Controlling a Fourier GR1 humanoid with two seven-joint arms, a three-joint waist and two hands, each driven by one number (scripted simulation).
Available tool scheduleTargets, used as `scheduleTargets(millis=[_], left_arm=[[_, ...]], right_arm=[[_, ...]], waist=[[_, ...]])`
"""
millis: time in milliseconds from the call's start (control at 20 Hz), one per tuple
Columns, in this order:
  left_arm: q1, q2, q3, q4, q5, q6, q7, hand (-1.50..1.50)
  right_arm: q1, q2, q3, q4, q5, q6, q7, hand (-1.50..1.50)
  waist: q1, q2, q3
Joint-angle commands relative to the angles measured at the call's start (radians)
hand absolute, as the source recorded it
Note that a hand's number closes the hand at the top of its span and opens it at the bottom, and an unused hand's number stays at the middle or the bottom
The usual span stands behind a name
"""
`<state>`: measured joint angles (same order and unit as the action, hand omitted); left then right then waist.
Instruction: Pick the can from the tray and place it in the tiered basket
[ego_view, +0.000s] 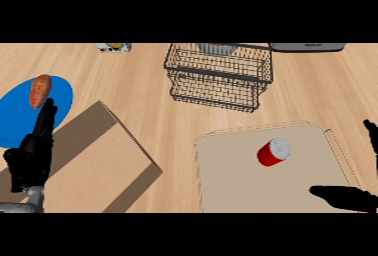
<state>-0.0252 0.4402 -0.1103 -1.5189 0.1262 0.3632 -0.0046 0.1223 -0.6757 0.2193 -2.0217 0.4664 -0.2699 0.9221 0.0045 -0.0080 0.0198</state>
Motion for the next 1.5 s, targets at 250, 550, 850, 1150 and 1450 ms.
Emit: scheduleTargets(millis=[250, 550, 850, 1150, 1450], left_arm=[[0.059, -0.114, -0.108, 0.075, 0.043, -0.042, 0.050, 0.00], [0.055, -0.121, -0.129, 0.070, 0.044, -0.055, 0.049, 0.00], [0.078, -0.142, -0.140, 0.085, 0.040, -0.041, 0.025, 0.00], [0.050, -0.127, -0.137, 0.084, 0.027, -0.026, 0.045, 0.00], [0.070, -0.145, -0.147, 0.078, 0.024, -0.008, 0.041, 0.00]], right_arm=[[-0.099, 0.019, 0.128, 0.040, 0.134, 0.167, 0.278, -1.50], [-0.164, 0.116, 0.179, 0.084, 0.165, 0.201, 0.336, -1.50], [-0.224, 0.194, 0.205, 0.163, 0.190, 0.241, 0.343, -1.50], [-0.262, 0.246, 0.211, 0.260, 0.176, 0.328, 0.390, -1.50], [-0.300, 0.296, 0.185, 0.317, 0.161, 0.360, 0.380, -1.50]], waist=[[0.023, 0.022, -0.027], [0.020, 0.018, -0.025], [0.023, 0.020, -0.025], [0.017, 0.023, -0.025], [0.009, 0.019, -0.024]])
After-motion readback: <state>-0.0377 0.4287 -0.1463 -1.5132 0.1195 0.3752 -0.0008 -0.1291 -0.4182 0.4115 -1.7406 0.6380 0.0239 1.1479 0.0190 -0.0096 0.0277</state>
